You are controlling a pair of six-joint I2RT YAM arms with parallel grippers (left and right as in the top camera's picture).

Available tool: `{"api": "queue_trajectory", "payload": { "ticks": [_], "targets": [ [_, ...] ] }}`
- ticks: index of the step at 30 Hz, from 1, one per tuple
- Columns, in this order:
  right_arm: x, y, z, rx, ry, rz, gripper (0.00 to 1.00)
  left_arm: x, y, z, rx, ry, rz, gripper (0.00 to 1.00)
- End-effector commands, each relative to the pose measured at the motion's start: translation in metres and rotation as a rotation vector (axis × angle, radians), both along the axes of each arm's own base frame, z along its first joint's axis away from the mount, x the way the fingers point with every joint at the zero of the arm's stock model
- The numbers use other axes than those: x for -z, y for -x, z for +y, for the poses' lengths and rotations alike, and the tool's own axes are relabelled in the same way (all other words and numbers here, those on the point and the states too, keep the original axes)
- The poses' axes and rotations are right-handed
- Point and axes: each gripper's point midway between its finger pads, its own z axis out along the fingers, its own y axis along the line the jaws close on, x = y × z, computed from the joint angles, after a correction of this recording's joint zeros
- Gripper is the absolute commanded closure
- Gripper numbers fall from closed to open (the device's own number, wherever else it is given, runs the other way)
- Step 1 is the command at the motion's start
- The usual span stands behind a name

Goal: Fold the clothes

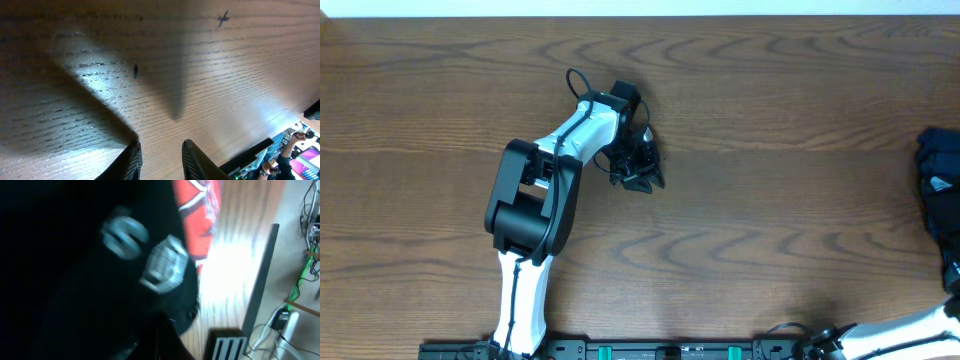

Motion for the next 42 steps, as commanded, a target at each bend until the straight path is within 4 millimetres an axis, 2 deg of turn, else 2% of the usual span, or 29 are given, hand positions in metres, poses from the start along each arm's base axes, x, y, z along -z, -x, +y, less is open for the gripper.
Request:
{"api": "queue_trajectory", "payload": {
  "ticks": [1,5,9,12,19,22,26,36,42],
  "targets": [
    [0.022,-0.011,-0.004,-0.033,-0.045,-0.008,0.99,0.045,0.009,0.027,0.028,-0.148,0.025,0.69],
    [0.034,-0.016,-0.018,-0.046,-0.019,-0.01,0.99,0.045,0.009,0.027,0.028,-0.148,0.025,0.69],
    [0.031,-0.013,-0.038,-0.037,0.072,0.022,0.99,0.045,0.009,0.027,0.028,-0.147,0.022,0.69],
    [0.026,-0.003,-0.049,0.011,0.14,0.082,0.99,0.045,0.007,0.026,0.028,-0.144,0.015,0.69],
    [0.021,0.004,-0.062,0.05,0.217,0.126,0.99,0.046,0.006,0.026,0.028,-0.147,0.01,0.69],
    [0.025,0.003,-0.066,0.056,0.231,0.124,0.99,0.046,0.006,0.026,0.028,-0.146,0.009,0.69],
    [0.042,-0.002,-0.064,0.044,0.226,0.119,0.99,0.046,0.006,0.026,0.028,-0.146,0.009,0.69],
    [0.1,-0.019,-0.031,-0.022,0.182,0.137,0.99,0.046,0.006,0.026,0.027,-0.146,0.009,0.69],
    [0.113,-0.015,-0.024,-0.027,0.171,0.153,0.99,0.046,0.006,0.026,0.028,-0.147,0.01,0.69]
  ]
}}
